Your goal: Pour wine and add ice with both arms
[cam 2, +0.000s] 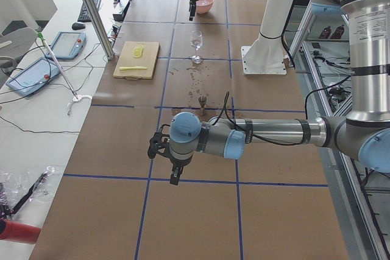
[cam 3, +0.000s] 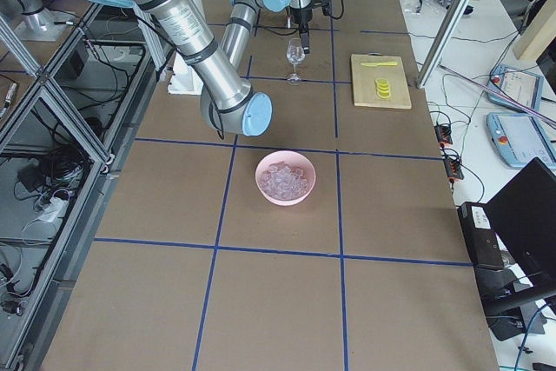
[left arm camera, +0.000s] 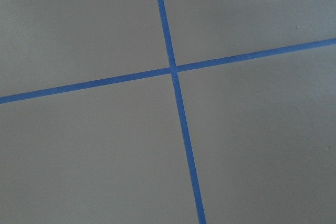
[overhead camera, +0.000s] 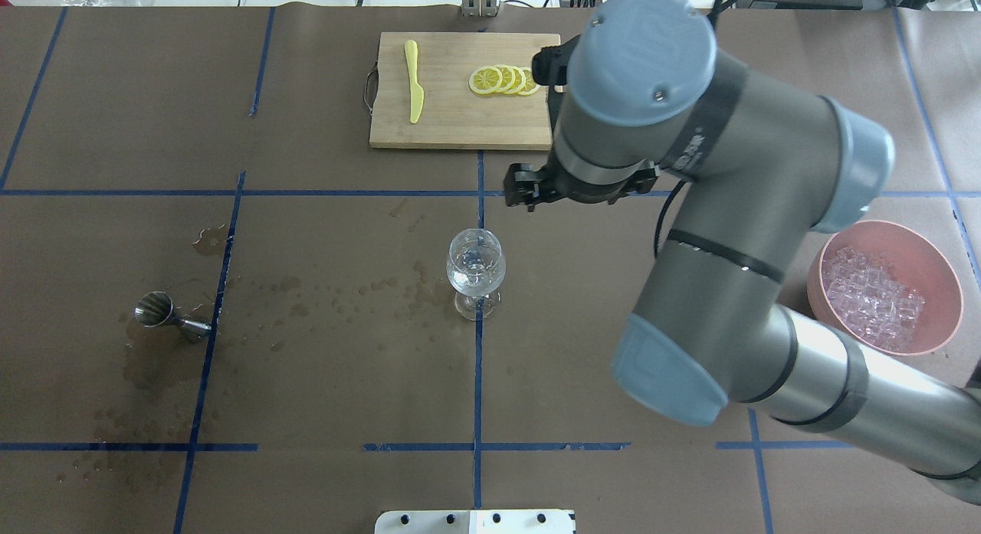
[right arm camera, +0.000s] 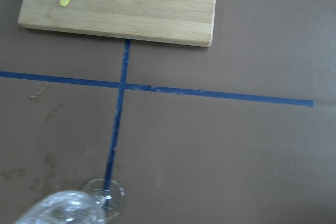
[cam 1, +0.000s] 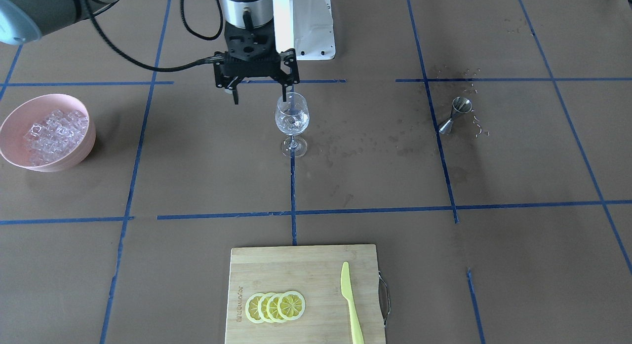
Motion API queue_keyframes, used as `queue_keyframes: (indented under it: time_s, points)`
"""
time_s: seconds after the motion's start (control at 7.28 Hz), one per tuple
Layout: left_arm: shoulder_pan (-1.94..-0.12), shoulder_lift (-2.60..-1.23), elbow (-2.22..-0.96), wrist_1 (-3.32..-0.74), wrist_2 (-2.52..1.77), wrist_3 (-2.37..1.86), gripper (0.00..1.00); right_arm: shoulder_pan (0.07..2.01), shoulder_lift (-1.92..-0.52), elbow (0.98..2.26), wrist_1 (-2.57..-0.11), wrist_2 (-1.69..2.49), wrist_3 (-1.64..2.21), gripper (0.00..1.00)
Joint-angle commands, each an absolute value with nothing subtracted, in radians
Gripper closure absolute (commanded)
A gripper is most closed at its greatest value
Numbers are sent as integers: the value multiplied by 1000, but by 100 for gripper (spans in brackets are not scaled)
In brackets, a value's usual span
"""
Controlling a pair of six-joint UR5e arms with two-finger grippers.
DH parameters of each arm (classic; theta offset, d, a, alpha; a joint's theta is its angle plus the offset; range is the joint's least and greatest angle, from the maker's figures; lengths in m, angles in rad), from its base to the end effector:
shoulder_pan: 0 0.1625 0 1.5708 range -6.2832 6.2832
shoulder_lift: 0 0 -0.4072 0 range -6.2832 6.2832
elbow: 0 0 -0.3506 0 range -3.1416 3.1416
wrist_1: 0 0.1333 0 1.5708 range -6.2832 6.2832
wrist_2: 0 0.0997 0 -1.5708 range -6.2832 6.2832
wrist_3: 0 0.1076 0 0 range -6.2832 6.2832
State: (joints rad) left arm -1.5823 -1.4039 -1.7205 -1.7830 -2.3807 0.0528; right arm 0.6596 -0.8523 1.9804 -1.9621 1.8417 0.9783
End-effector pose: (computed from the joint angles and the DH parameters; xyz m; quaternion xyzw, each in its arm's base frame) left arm -0.0599 -0.3944 0.6235 0.1020 0.3890 0.0572 0.9138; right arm -0.3799 -0.4268 0.1620 0.1070 -0.3630 -0.0176 0.9255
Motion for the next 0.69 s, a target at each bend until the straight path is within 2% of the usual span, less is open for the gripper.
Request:
queue_keyframes:
  time_s: [0.0, 0.14, 0.55]
  points:
    - [-1586, -1393, -1727, -1784, -2384, 55, 0, 823, -1082, 2078, -1953, 1965, 643, 0]
    - [-1588, -1390, -1736, -1784, -2384, 55, 0, 888, -1183, 2086, -1921, 1992, 518, 0]
    - [-1588, -1390, -1738, -1786, -2379, 57, 0, 1108, -1591, 2050, -1689, 1997, 496, 0]
